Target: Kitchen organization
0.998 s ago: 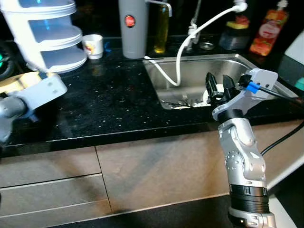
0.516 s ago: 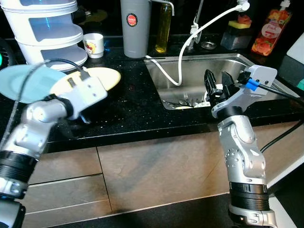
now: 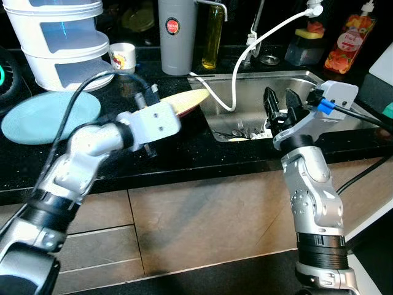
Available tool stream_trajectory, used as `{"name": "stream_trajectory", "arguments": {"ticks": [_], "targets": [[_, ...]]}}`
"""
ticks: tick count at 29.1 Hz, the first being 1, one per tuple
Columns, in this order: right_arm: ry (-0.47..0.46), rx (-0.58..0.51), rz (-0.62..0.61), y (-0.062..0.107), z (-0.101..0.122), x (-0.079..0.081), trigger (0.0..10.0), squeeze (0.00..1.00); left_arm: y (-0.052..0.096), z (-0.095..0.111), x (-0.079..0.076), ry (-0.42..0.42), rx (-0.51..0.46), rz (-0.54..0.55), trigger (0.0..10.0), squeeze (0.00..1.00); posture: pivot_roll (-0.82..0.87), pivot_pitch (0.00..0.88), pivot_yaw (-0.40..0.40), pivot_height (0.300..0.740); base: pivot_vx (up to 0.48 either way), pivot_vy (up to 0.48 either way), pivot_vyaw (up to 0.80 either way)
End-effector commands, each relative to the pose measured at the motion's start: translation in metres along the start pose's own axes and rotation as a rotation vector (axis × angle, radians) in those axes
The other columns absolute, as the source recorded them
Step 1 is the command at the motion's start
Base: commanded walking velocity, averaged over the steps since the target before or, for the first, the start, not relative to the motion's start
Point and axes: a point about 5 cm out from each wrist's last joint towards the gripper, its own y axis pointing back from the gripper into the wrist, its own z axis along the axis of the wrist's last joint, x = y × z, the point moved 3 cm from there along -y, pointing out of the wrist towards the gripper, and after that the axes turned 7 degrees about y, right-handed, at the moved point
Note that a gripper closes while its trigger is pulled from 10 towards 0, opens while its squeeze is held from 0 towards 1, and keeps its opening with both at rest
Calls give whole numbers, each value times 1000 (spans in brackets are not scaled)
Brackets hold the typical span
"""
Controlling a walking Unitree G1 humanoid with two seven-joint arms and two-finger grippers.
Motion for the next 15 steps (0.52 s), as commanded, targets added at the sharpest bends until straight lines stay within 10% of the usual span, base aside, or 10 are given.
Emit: {"name": "stream_trajectory", "arguments": {"ticks": [1, 4, 5, 6, 7, 15], "targets": [[0, 2, -7, -2, -1, -3, 10000, 0, -4, 14, 11, -80, -60, 55, 10000, 0, 125, 7, -59, 740, 0, 0, 0], [-5, 2, -4, -2, -1, -1, 10000, 0, -7, 8, 6, -149, -21, 24, 10000, 90, 120, 7, -54, 740, 0, 0, 0], [-6, 1, -3, -2, -1, 0, 10000, 0, -7, -3, 4, -183, 38, 10, 10000, 596, 117, 8, -52, 740, 0, 0, 0], [-6, 1, -3, -2, -1, 0, 10000, 0, -7, -3, 4, -183, 38, 10, 10000, 596, 117, 8, -52, 740, 0, 0, 0], [-7, 1, -4, -2, -1, 0, 10000, 0, -6, -12, 3, -212, 89, 3, 10000, 867, 115, 10, -51, 740, 0, 0, 0], [-9, 10, -21, 2, -3, -4, 10000, 0, 15, -49, -3, -168, 277, -56, 10000, 1000, 124, 25, -50, 740, 0, 0, 0]]}}
